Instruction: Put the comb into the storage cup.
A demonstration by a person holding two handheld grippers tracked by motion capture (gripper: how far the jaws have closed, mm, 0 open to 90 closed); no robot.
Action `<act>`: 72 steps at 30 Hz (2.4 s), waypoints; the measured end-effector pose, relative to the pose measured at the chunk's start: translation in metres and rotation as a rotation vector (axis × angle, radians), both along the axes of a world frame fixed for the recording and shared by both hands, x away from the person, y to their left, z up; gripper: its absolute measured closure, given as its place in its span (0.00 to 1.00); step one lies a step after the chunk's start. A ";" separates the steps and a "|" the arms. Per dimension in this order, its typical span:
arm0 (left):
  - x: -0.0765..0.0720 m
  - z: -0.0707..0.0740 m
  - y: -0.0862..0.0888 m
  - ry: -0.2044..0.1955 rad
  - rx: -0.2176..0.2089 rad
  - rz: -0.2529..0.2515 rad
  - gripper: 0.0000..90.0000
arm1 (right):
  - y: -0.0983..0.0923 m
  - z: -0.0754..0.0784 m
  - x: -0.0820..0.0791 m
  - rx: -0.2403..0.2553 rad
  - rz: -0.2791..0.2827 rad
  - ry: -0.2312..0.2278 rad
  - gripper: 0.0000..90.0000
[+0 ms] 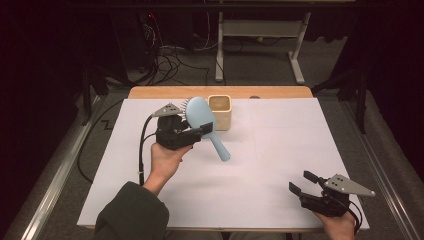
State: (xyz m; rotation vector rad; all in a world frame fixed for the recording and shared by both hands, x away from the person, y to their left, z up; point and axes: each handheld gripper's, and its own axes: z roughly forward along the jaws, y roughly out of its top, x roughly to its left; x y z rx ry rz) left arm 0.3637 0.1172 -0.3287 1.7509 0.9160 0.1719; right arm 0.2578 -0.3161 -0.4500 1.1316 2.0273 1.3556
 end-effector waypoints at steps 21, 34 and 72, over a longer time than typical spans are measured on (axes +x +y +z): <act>0.024 0.022 0.003 -0.045 0.055 0.067 0.59 | -0.013 -0.009 -0.004 0.034 -0.043 -0.015 0.30; 0.044 0.037 -0.007 -0.062 0.079 0.097 0.59 | -0.014 -0.009 -0.005 0.051 -0.048 -0.030 0.29; 0.091 0.054 -0.013 -0.066 0.056 0.228 0.59 | -0.010 -0.008 0.001 0.034 -0.048 -0.056 0.28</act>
